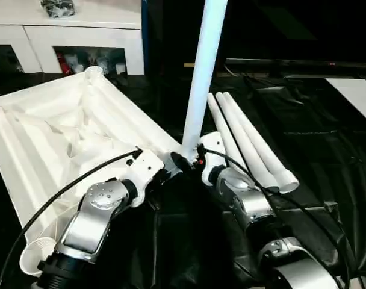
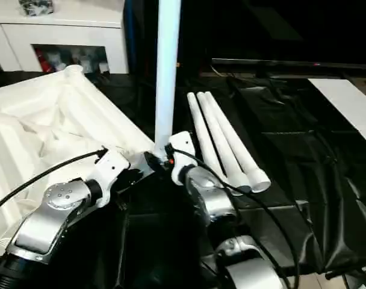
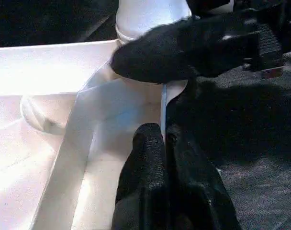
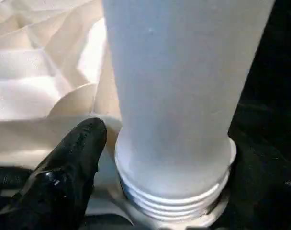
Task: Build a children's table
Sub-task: Rotate leg to tighten
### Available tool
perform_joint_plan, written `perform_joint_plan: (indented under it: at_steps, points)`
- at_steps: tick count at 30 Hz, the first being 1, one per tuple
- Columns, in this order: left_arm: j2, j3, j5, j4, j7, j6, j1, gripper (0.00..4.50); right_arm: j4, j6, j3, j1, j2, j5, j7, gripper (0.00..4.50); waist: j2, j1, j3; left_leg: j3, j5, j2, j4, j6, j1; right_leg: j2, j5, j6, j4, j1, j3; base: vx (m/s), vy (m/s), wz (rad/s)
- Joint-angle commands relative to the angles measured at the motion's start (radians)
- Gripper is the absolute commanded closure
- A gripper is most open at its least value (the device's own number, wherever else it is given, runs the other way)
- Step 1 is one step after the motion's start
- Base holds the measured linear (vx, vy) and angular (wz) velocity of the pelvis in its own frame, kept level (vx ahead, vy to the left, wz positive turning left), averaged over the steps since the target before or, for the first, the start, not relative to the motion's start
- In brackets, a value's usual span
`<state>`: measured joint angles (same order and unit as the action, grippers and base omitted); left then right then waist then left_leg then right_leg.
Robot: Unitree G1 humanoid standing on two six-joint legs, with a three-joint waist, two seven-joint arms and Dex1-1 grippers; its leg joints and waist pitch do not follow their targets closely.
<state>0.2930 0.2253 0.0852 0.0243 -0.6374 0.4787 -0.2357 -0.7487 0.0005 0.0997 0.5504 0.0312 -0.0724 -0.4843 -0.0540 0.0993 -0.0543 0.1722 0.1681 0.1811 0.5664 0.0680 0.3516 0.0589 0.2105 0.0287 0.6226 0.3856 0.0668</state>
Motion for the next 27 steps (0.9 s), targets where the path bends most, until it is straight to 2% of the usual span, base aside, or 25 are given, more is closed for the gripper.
perform_joint_plan:
  at_steps: [1,4,6,8,10,12,13,14,15,16,17,18,19,22,25,27]
  points:
    - [-0.03,0.035,-0.032,0.035,-0.009,-0.023,-0.016,4.5,0.063,0.023,0.042,-0.027,-0.014,-0.006,-0.075,0.69,0.007,0.007,0.058,-0.016,0.203,0.053,-0.061,-0.024,-0.004,0.088,0.146,0.154,-0.076,-0.039,-0.06,0.0,0.0,0.0]
    - [-0.024,0.035,-0.027,0.032,-0.01,-0.025,-0.018,4.5,0.115,0.043,0.031,-0.049,-0.043,-0.025,-0.104,0.69,0.003,0.016,0.06,-0.014,0.159,0.052,-0.057,-0.044,-0.002,0.088,0.086,0.165,-0.07,-0.042,-0.059,0.0,0.0,0.0]
    - [-0.021,0.028,-0.021,0.026,-0.006,-0.027,-0.022,4.5,0.203,0.07,0.013,-0.081,-0.098,-0.052,-0.158,0.69,0.003,0.02,0.058,-0.014,0.166,0.052,-0.058,-0.045,-0.002,0.087,0.102,0.163,-0.074,-0.042,-0.058,0.0,0.0,0.0]
    - [-0.018,0.024,-0.017,0.017,-0.003,-0.03,-0.026,4.5,0.266,0.1,-0.002,-0.101,-0.136,-0.079,-0.195,0.69,-0.001,0.023,0.056,-0.015,0.172,0.051,-0.059,-0.048,0.0,0.086,0.122,0.151,-0.077,-0.046,-0.058,0.0,0.0,0.0]
    - [-0.016,0.023,-0.015,0.014,0.0,-0.033,-0.027,4.5,0.289,0.115,-0.009,-0.108,-0.147,-0.092,-0.208,0.69,-0.001,0.022,0.056,-0.016,0.183,0.051,-0.059,-0.048,0.0,0.088,0.15,0.145,-0.079,-0.043,-0.057,0.0,0.0,0.0]
    - [-0.011,0.02,-0.016,0.01,0.0,-0.03,-0.029,4.06,0.348,0.146,-0.012,-0.128,-0.184,-0.108,-0.244,0.61,-0.003,0.024,0.054,-0.016,0.197,0.051,-0.06,-0.044,0.0,0.089,0.198,0.134,-0.085,-0.042,-0.057,0.0,0.0,0.0]
    - [-0.008,0.015,-0.024,0.009,-0.006,-0.023,-0.03,4.06,0.386,0.162,-0.01,-0.145,-0.211,-0.117,-0.272,0.61,-0.006,0.024,0.053,-0.016,0.198,0.051,-0.06,-0.042,0.0,0.088,0.211,0.133,-0.086,-0.042,-0.056,0.0,0.0,0.0]
    - [-0.007,0.014,-0.023,0.009,-0.005,-0.024,-0.03,3.95,0.394,0.167,-0.01,-0.149,-0.217,-0.119,-0.278,0.61,-0.004,0.027,0.055,-0.017,0.194,0.052,-0.059,-0.042,-0.001,0.09,0.209,0.133,-0.085,-0.041,-0.057,0.0,0.0,0.0]
    - [-0.001,0.012,-0.018,0.01,0.001,-0.025,-0.032,3.87,0.449,0.202,-0.008,-0.174,-0.257,-0.133,-0.316,0.61,-0.007,0.027,0.054,-0.017,0.191,0.051,-0.059,-0.044,-0.001,0.088,0.207,0.132,-0.086,-0.042,-0.056,0.0,0.0,0.0]
    - [-0.001,0.011,-0.018,0.011,0.001,-0.026,-0.032,3.87,0.454,0.206,-0.008,-0.177,-0.26,-0.134,-0.319,0.61,-0.005,0.036,0.055,-0.015,0.186,0.055,-0.056,-0.047,-0.006,0.088,0.187,0.13,-0.085,-0.038,-0.058,0.0,0.0,0.0]
    - [0.0,0.01,-0.016,0.01,0.004,-0.026,-0.033,3.87,0.463,0.212,-0.008,-0.18,-0.266,-0.136,-0.325,0.61,-0.005,0.036,0.055,-0.014,0.184,0.054,-0.057,-0.049,-0.006,0.087,0.177,0.136,-0.084,-0.036,-0.058,0.0,0.0,0.0]
    - [0.006,-0.003,-0.004,0.004,0.025,-0.026,-0.041,3.62,0.526,0.257,-0.005,-0.207,-0.309,-0.155,-0.363,0.61,-0.011,0.04,0.055,-0.016,0.173,0.052,-0.057,-0.052,0.0,0.085,0.16,0.133,-0.081,-0.043,-0.056,0.0,0.0,0.0]
    - [0.006,-0.003,-0.004,0.004,0.025,-0.026,-0.041,3.62,0.526,0.257,-0.005,-0.207,-0.309,-0.155,-0.363,0.61,-0.011,0.042,0.055,-0.016,0.169,0.053,-0.056,-0.052,0.0,0.086,0.153,0.131,-0.08,-0.043,-0.056,0.0,0.0,0.0]
    - [0.027,-0.062,-0.001,-0.009,0.062,-0.007,-0.072,3.55,0.603,0.321,0.026,-0.238,-0.35,-0.166,-0.403,0.61,-0.011,0.045,0.053,-0.016,0.185,0.052,-0.056,-0.048,-0.001,0.088,0.185,0.13,-0.085,-0.041,-0.055,0.0,0.0,0.0]
    - [0.036,-0.09,-0.009,-0.008,0.069,0.005,-0.085,3.55,0.611,0.339,0.04,-0.241,-0.352,-0.158,-0.403,0.61,-0.011,0.044,0.052,-0.019,0.2,0.05,-0.058,-0.036,-0.001,0.089,0.23,0.122,-0.089,-0.042,-0.053,0.0,0.0,0.0]
    - [0.072,-0.148,-0.024,-0.009,0.079,0.016,-0.112,3.55,0.608,0.371,0.068,-0.24,-0.339,-0.129,-0.375,0.61,-0.006,0.045,0.053,-0.019,0.198,0.051,-0.058,-0.028,-0.004,0.087,0.225,0.128,-0.087,-0.038,-0.053,0.0,0.0,0.0]
